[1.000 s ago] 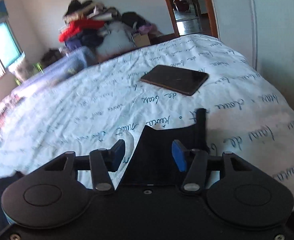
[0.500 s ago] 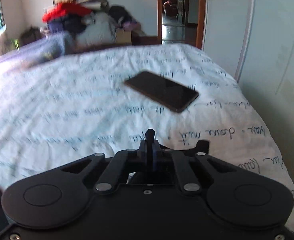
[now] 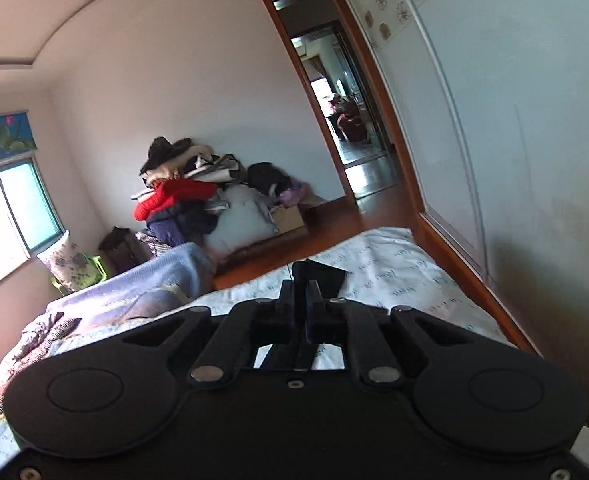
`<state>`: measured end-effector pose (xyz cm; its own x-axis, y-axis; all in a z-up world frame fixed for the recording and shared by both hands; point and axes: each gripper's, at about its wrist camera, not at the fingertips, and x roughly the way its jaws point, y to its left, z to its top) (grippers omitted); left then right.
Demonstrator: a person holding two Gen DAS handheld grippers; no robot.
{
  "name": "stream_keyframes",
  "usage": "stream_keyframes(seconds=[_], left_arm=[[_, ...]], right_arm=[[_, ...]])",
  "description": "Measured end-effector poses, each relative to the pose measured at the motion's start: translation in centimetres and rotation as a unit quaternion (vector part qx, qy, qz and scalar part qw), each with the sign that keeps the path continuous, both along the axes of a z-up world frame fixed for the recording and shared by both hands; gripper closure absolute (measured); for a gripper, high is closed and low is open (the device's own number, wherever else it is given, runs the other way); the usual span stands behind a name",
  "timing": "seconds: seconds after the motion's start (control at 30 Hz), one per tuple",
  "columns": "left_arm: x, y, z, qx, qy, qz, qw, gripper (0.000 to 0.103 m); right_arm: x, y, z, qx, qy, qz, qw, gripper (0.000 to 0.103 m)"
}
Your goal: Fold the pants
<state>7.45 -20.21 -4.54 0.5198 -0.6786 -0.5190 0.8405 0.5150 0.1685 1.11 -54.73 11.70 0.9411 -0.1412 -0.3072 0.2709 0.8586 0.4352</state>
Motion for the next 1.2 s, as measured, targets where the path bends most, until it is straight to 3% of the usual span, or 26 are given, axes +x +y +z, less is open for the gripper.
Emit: stream_keyframes(seconds=[0.07,0.2,0.23,0.27,0.33,0.4,0.5,0.57,0.67,0.73,0.83,1.03,1.1,1.2], left_arm=[[-0.2,-1.6,-0.7,0.039,-0.004,-0.009,0.9992,0.061],[-0.4,-3.4,-2.3,0.087,-0.032,0.003,0.9957,0.081],[-0.4,-3.4,-2.5,0.087,-0.041,0.012,0.9953,0.091],[-0.3,-3.2,-2.4,0.081,-0.041,0.017,0.9958,0.094],[0.6,-2.7,-1.6,0.051,-0.016,0.032,0.9981,0.094],[1.7,-1.8,0.1,0.014,-0.002,0.054,0.9984,0.094],[1.8,-0.5,2.2,-0.017,-0.001,0.058,0.9982,0.094],[1.8,0.0,2.9,-0.017,0.016,0.038,0.9990,0.094],[1.6,0.1,1.8,0.004,0.072,-0.001,0.9974,0.094],[1.5,-0.5,-0.1,0.029,0.102,-0.019,0.9942,0.094],[0.7,-1.1,-2.3,0.059,0.109,-0.026,0.9920,0.094],[0.8,-0.1,-1.5,0.046,0.108,-0.041,0.9923,0.094],[0.8,-0.1,-1.7,0.051,0.109,-0.046,0.9917,0.094],[0.7,-0.6,-2.8,0.072,0.119,-0.047,0.9893,0.094]], right_arm=[[-0.7,-0.6,-0.9,0.006,0.008,-0.010,1.000,0.098],[-1.3,-2.5,-3.0,0.054,0.017,-0.019,0.998,0.098],[-1.1,-2.9,-3.5,0.063,0.021,-0.020,0.998,0.098],[-0.8,-3.2,-3.8,0.069,0.026,-0.020,0.997,0.098],[-0.1,-3.6,-4.1,0.085,0.028,-0.018,0.996,0.098],[-0.3,-3.8,-3.3,0.099,-0.001,-0.008,0.995,0.097],[-2.5,-3.2,-1.9,0.070,-0.036,-0.006,0.997,0.098],[-4.7,-3.3,-3.2,0.076,-0.028,-0.021,0.996,0.098],[-7.3,-3.8,-8.7,0.110,0.051,-0.058,0.991,0.098],[-9.0,-4.6,-13.2,0.166,0.095,-0.078,0.978,0.098],[-10.7,-5.5,-17.4,0.244,0.110,-0.098,0.958,0.097],[-11.2,-4.4,-12.7,0.195,0.053,-0.078,0.976,0.098],[-11.5,-4.0,-12.7,0.174,0.070,-0.082,0.979,0.098],[-12.4,-3.6,-15.7,0.172,0.131,-0.099,0.971,0.098]])
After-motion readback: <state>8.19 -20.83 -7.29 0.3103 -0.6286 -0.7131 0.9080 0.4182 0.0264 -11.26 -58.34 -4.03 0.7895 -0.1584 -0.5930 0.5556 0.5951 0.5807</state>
